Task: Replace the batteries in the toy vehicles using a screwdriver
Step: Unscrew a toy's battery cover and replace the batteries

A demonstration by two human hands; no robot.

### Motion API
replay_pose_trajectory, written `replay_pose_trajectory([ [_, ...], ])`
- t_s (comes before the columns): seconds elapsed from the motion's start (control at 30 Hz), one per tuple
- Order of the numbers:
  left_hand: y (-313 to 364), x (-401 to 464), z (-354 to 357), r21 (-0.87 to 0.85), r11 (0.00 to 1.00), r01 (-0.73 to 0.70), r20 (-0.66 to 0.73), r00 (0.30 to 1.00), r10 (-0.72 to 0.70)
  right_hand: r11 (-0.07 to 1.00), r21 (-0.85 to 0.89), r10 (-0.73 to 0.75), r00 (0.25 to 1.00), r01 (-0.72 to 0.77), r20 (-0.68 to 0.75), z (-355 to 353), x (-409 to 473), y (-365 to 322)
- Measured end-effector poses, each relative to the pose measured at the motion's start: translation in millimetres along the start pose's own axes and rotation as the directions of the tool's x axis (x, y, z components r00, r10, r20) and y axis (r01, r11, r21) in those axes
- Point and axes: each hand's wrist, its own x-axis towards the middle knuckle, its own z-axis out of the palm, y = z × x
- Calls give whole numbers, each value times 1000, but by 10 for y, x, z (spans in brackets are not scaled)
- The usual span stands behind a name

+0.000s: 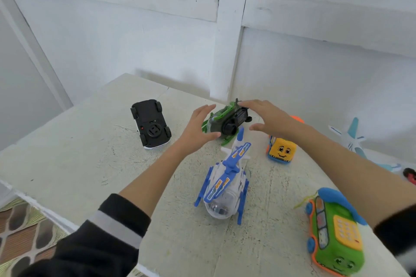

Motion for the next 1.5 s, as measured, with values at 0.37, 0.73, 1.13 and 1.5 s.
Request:
replay_pose_trajectory([
  [0.37, -347, 325, 256, -52, 998, 43, -89, 995, -48, 904, -362, -168, 968, 226, 186, 298, 663, 148],
  [0.73, -419, 410, 141, -165, 985, 49, -71, 996, -62, 883, -405, -181, 969, 235, 167, 296, 844, 116],
  [1.13, 610, 547, -416, -292, 917, -271, -277, 942, 190, 999, -12, -50, 923, 49, -382, -718, 666, -192],
  [1.5, 1592, 103, -305, -267, 864, -426, -169, 904, 393, 743, 628, 225, 796, 233, -562, -1292, -245, -769],
])
